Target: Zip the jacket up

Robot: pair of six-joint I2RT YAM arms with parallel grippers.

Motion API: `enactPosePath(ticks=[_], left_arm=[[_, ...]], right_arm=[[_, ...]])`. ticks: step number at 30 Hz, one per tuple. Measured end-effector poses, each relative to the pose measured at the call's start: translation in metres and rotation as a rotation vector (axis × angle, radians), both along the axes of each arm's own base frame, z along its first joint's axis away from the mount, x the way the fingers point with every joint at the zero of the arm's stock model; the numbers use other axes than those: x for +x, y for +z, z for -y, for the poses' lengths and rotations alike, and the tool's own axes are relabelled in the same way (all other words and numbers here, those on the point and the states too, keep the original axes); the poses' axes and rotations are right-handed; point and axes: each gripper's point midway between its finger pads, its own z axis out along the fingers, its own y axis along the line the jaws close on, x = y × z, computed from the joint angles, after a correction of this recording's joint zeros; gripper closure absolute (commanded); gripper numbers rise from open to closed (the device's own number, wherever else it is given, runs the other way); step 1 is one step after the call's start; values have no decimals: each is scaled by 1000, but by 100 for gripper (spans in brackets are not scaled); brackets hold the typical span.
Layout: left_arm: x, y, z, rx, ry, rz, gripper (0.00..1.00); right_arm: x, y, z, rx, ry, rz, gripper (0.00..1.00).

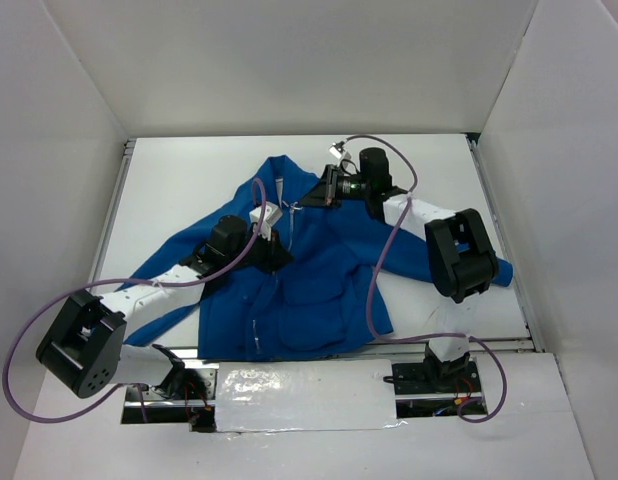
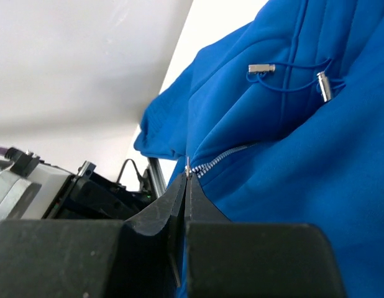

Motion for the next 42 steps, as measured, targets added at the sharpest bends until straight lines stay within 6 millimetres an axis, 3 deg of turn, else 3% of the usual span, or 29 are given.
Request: enactPosePath(ticks=[14, 22, 29, 31, 36, 39, 40, 42], left_arm=[[-2, 0, -1, -9, 1, 1, 100], [-7, 6, -3, -30, 9, 2, 100], [-11, 12, -5, -43, 9, 12, 100], [-17, 16, -3, -55, -6, 0, 100], [-28, 20, 0, -58, -33, -8, 100], [-31, 18, 1, -53, -36, -13, 100], [-32, 17, 1, -51, -36, -17, 100], [-32, 16, 0, -45, -29, -21, 100]], right_arm=[[37, -23, 6, -188, -55, -58, 100], [45, -38, 7, -221, -77, -109, 100], [79, -37, 1, -243, -123, -92, 100], [97, -39, 2, -255, -160, -74, 100], [142, -41, 17, -260, -245, -37, 100], [153, -42, 28, -244, -279, -51, 100], [153, -41, 30, -219, -277, -50, 90], [139, -46, 35, -165, -258, -77, 82]])
